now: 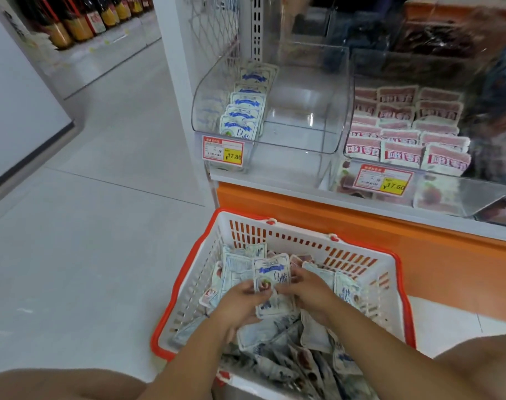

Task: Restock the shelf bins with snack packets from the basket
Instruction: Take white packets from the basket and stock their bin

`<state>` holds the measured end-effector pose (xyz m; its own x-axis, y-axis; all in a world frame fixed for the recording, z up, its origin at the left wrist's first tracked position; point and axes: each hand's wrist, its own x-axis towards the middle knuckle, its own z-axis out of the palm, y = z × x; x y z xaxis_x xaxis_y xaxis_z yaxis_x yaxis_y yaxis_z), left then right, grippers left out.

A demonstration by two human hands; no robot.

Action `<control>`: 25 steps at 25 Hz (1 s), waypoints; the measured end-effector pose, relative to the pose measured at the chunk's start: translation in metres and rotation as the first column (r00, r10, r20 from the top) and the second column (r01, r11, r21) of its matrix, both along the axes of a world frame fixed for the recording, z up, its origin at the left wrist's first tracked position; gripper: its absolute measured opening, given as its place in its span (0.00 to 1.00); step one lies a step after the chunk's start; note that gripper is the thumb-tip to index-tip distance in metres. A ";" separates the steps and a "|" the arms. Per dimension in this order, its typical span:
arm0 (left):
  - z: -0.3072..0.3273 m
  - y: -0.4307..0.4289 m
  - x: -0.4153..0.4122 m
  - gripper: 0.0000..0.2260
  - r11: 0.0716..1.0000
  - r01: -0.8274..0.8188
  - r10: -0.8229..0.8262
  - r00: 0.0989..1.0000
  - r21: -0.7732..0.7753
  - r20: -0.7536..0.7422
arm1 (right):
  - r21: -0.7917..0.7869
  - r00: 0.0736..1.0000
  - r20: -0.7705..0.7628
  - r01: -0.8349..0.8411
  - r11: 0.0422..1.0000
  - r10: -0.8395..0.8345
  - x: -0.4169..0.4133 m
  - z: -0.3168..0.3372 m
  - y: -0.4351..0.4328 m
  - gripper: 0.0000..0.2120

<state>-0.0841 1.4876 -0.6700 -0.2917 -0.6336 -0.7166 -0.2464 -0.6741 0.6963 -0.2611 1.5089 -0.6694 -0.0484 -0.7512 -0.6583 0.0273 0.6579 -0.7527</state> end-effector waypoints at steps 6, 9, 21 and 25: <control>0.038 -0.004 -0.007 0.10 0.988 -0.116 0.098 0.982 -0.102 -0.162 | -0.092 0.960 0.251 0.148 0.985 -0.121 -0.010 0.043 0.003 0.09; 0.070 -0.006 -0.009 0.11 0.978 -0.065 0.037 0.989 -0.200 -0.142 | -0.273 0.999 0.037 0.034 0.961 -0.025 0.001 0.073 0.007 0.12; 0.225 -0.129 0.037 0.18 0.467 -0.016 0.345 0.924 -0.884 0.166 | -0.779 0.786 -0.344 0.067 0.624 -0.514 -0.007 0.287 -0.153 0.11; 0.218 -0.159 0.040 0.15 0.454 0.003 0.386 0.901 -0.891 0.200 | -0.394 0.570 -0.757 -0.010 0.919 -0.318 -0.038 0.267 -0.257 0.20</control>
